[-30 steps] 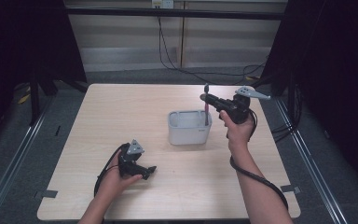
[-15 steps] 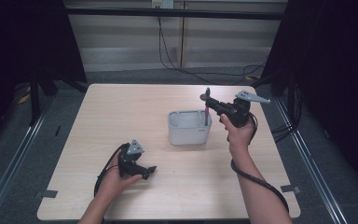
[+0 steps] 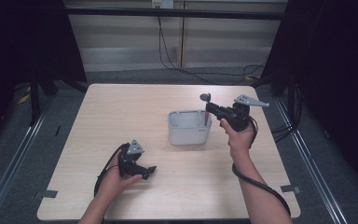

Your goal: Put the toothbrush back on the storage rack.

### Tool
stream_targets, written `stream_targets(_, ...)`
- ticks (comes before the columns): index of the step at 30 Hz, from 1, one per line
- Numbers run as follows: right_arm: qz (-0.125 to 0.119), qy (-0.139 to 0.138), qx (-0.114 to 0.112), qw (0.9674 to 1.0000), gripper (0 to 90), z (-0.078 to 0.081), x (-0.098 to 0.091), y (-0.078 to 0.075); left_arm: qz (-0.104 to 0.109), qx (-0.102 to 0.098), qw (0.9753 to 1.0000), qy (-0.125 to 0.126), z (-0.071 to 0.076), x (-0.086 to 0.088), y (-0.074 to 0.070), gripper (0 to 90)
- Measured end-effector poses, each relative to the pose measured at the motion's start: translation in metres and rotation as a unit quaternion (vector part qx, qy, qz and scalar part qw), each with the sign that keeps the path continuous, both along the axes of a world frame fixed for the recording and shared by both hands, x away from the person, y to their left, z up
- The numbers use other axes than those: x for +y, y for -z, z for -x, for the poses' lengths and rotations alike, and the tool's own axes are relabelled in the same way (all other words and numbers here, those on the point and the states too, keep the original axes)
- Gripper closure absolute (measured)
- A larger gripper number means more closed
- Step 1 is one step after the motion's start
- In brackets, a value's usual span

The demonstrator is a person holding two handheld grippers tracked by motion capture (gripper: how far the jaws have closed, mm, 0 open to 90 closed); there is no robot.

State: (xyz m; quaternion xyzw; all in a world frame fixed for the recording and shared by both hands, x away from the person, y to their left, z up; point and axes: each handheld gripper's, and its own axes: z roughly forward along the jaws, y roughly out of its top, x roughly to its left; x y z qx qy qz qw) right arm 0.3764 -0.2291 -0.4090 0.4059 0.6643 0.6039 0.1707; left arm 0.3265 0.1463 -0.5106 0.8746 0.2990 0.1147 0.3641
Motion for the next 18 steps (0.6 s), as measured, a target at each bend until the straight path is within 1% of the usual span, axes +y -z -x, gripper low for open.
stream_targets(8, 0.008, -0.001, 0.006, 1.0, 83.5, 0.003, -0.001, 0.008, 0.0, 0.0, 1.0, 0.0, 0.0, 0.0, 0.0, 3.8)
stream_targets(11, 0.01, -0.002, 0.004, 0.9999, 83.5, 0.004, -0.001, 0.009, 0.0, 0.0, 1.0, 0.0, 0.0, 0.0, 0.0, 3.8)
stream_targets(13, 0.007, -0.001, 0.005, 1.0, 83.5, 0.005, -0.002, 0.01, 0.0, 0.0, 1.0, 0.0, 0.0, 0.0, 0.0, 3.8)
stream_targets(18, 0.009, -0.003, 0.007, 0.9999, 83.2, 0.006, -0.002, 0.012, 0.0, 0.0, 1.0, 0.0, 0.0, 0.0, 0.0, 3.8)
